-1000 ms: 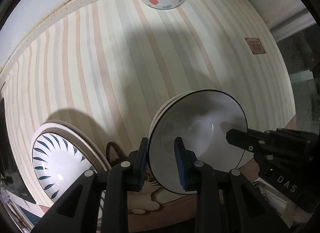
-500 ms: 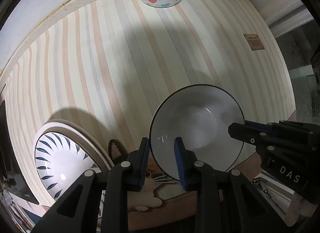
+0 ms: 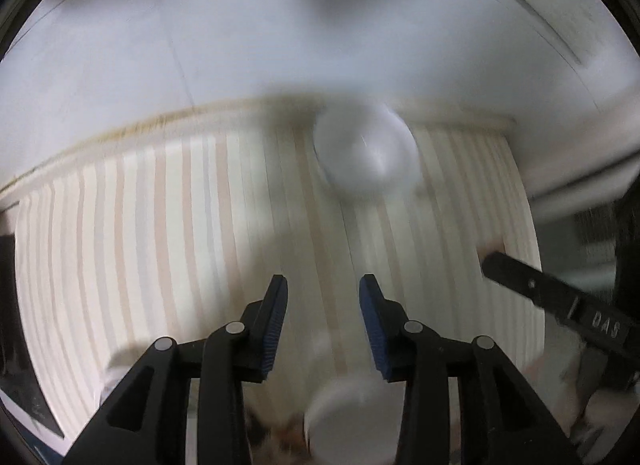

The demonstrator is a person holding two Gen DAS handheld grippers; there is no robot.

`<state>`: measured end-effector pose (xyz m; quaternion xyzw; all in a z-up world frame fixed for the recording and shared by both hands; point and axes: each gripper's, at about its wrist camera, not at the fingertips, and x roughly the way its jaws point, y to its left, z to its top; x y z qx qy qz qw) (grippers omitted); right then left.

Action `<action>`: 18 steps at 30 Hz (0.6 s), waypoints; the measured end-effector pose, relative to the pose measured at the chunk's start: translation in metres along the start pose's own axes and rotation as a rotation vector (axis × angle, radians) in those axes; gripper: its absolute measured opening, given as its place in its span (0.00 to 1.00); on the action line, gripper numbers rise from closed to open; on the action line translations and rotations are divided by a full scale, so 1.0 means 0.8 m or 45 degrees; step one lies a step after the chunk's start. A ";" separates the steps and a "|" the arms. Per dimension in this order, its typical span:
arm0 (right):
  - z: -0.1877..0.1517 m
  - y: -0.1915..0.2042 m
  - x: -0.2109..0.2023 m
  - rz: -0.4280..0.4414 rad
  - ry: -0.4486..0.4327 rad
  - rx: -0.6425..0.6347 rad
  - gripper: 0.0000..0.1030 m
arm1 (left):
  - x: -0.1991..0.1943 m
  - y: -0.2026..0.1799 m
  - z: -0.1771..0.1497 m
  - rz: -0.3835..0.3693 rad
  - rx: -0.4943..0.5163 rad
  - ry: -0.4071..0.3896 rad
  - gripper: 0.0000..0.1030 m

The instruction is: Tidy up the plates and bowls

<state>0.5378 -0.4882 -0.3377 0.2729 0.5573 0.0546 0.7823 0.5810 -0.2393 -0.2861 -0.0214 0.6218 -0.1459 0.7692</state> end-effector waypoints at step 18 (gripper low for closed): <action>0.155 -0.013 0.156 -0.119 0.069 -0.022 0.11 | 0.145 -0.002 0.108 0.049 -0.015 0.107 0.12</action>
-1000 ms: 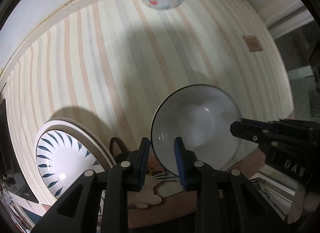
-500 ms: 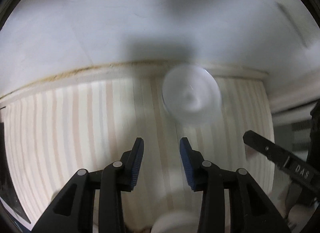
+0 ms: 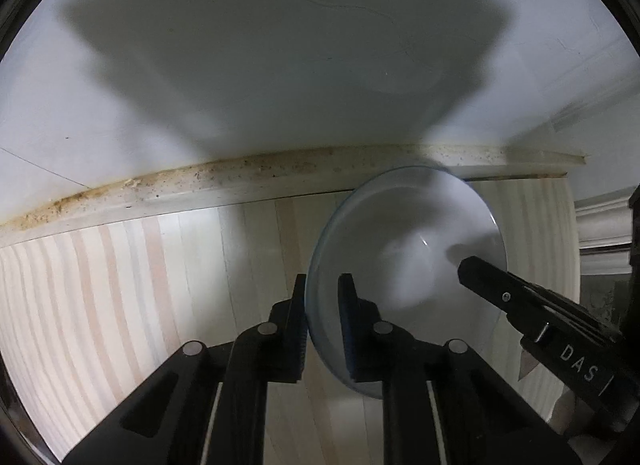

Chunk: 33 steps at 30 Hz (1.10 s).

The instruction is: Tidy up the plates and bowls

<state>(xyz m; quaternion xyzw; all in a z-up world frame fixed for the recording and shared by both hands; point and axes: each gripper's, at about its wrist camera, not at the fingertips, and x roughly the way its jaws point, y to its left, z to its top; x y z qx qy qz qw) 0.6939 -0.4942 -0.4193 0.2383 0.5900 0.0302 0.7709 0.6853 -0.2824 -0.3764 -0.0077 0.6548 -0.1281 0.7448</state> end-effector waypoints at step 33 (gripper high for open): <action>-0.246 0.068 -0.224 0.021 -0.146 -0.154 0.10 | -0.228 -0.007 -0.212 -0.046 0.168 -0.145 0.12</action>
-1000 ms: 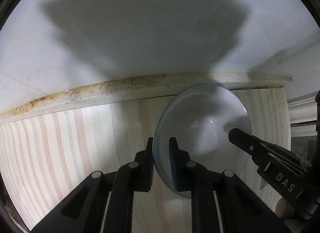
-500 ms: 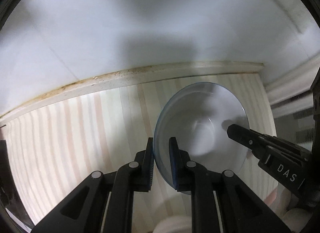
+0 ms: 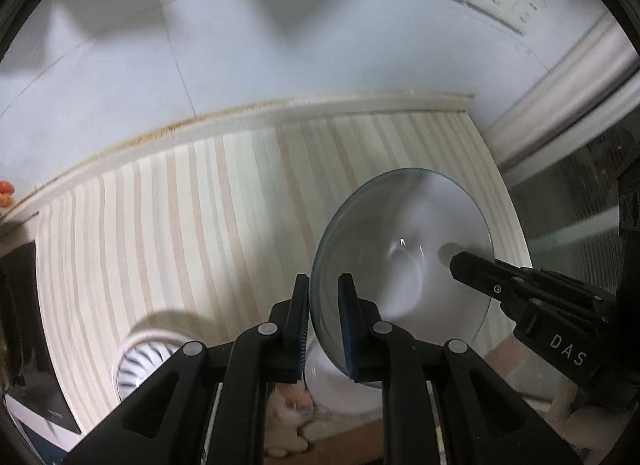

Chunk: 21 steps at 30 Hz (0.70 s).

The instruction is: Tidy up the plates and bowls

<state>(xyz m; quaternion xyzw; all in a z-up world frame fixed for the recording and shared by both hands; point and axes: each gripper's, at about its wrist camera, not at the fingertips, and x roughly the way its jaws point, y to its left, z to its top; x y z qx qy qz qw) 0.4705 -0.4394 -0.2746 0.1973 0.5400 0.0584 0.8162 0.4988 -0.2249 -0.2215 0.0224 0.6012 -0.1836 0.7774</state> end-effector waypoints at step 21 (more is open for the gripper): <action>-0.130 -0.036 0.068 -0.059 0.226 0.071 0.10 | 0.093 -0.004 -0.098 0.027 0.021 0.241 0.12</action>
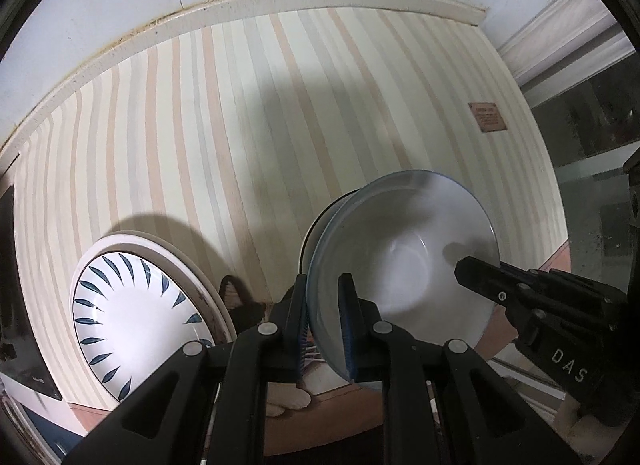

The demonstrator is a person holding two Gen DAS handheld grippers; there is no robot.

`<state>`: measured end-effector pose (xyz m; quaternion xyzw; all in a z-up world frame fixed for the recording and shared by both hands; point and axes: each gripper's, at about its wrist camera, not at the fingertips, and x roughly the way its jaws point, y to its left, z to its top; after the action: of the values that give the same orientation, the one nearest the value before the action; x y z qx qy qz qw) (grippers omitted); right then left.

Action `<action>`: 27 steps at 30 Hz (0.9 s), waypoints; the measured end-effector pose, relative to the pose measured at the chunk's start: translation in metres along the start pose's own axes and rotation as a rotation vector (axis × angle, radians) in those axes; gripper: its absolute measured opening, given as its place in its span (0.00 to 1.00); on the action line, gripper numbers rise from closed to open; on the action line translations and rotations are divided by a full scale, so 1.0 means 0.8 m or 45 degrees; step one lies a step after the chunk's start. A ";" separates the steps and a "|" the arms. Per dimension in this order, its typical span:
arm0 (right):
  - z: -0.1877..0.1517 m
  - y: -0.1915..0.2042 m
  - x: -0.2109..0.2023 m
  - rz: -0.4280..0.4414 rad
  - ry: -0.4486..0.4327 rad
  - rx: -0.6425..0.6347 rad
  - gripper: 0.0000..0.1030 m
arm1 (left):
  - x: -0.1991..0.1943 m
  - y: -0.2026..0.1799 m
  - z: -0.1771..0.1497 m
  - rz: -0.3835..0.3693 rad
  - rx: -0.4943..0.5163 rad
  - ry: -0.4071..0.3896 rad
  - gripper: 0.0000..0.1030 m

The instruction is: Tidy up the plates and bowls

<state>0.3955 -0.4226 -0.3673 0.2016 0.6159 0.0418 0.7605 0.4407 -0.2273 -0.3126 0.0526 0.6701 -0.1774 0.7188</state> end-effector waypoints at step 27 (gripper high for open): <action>0.019 0.003 0.022 -0.064 0.049 0.018 0.13 | 0.034 0.008 0.002 0.036 0.025 0.057 0.12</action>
<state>0.4144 -0.4190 -0.3805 0.1906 0.6357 0.0220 0.7477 0.4454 -0.2266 -0.3399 0.0730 0.6835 -0.1727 0.7054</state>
